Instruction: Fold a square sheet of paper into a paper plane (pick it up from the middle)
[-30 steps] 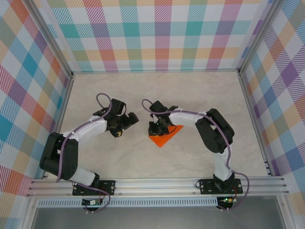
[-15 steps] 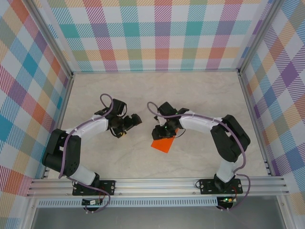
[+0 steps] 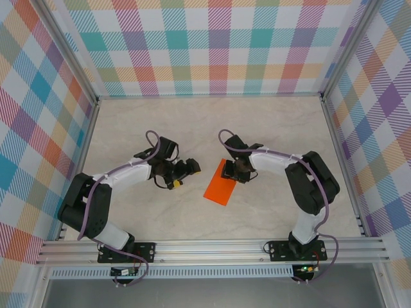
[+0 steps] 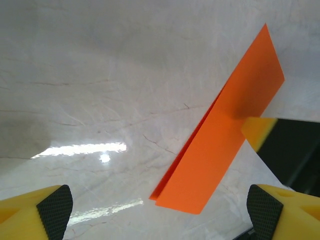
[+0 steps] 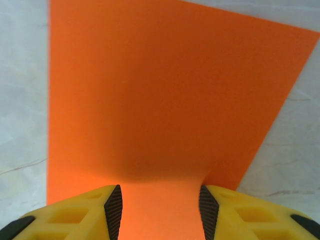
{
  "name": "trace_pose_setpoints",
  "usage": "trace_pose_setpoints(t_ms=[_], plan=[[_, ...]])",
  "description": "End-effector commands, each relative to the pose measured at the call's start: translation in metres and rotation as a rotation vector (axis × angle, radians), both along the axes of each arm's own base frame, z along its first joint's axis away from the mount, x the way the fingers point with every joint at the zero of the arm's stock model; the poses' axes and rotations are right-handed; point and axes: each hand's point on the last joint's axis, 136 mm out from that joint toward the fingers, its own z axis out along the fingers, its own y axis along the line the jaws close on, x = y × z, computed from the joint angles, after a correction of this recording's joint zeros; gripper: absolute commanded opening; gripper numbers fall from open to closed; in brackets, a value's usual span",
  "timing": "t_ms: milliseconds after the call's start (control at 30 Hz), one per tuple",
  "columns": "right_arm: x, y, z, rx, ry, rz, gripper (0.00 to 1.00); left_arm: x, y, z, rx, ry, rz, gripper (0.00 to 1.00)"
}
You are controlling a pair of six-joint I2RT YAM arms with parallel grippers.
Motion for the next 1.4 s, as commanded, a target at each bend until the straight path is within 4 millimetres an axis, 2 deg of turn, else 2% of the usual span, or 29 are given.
trace_pose_setpoints(t_ms=[0, 200, 267, 467, 867, 1367], plan=[[0.006, 0.002, -0.009, -0.003, 0.029, -0.028, 0.46, -0.016, -0.017, -0.004, -0.056, 0.054, -0.043, 0.90], [0.020, 0.014, -0.014, 0.033, -0.019, 0.064, 0.45, -0.035, -0.037, -0.012, -0.077, 0.112, -0.094, 0.85], [0.023, 0.016, -0.013, 0.042, -0.029, 0.088, 0.44, -0.035, -0.048, -0.012, -0.103, 0.102, -0.108, 0.82], [0.023, 0.016, -0.014, 0.056, -0.019, 0.104, 0.43, -0.043, -0.064, -0.023, -0.112, 0.138, -0.136, 0.71], [0.021, 0.014, -0.015, 0.062, -0.008, 0.098, 0.42, -0.048, -0.076, -0.026, -0.133, 0.151, -0.173, 0.70], [0.020, 0.014, -0.014, 0.067, -0.004, 0.097, 0.41, -0.048, -0.083, -0.025, -0.134, 0.142, -0.186, 0.71]])
